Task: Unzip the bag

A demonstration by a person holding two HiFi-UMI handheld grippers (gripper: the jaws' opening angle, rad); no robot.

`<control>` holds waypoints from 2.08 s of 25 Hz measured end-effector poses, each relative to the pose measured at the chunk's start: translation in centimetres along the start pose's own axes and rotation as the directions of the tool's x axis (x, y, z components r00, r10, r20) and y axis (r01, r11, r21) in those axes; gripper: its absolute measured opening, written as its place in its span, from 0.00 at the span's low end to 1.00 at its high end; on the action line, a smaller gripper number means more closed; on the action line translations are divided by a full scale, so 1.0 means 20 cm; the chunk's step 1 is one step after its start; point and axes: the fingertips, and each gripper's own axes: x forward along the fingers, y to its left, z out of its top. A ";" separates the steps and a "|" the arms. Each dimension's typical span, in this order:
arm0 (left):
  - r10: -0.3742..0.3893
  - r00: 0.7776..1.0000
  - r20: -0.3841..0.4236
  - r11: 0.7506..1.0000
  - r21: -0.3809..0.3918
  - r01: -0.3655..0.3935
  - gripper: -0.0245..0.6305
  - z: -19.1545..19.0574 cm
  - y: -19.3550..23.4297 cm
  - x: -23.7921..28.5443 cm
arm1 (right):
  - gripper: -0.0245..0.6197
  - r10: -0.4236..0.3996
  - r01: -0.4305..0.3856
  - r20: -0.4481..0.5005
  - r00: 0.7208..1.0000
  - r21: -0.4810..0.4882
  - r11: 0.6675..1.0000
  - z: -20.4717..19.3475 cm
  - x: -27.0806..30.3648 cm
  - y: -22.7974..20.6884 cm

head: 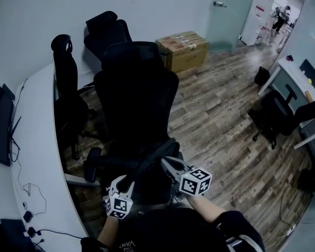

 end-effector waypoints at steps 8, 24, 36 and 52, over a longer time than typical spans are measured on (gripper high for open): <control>0.058 0.998 -0.025 0.995 -0.074 -0.060 0.25 0.03 0.01 0.02 | 0.12 -0.019 0.019 -0.004 1.000 -0.004 1.000 0.15 -0.02 -0.19; 0.193 0.978 -0.074 0.964 -0.173 -0.203 0.25 0.06 0.04 0.06 | 0.12 -0.124 0.126 -0.029 0.992 0.076 0.989 0.28 -0.07 -0.72; 0.181 0.978 -0.102 0.967 -0.164 -0.196 0.25 0.04 0.03 0.05 | 0.12 -0.157 0.162 -0.042 0.987 0.133 0.978 0.22 -0.06 -0.81; 0.044 0.997 -0.066 0.981 -0.188 -0.055 0.50 -0.01 -0.05 -0.10 | 0.14 -0.231 0.228 0.046 0.972 0.063 0.972 0.09 -0.24 -0.47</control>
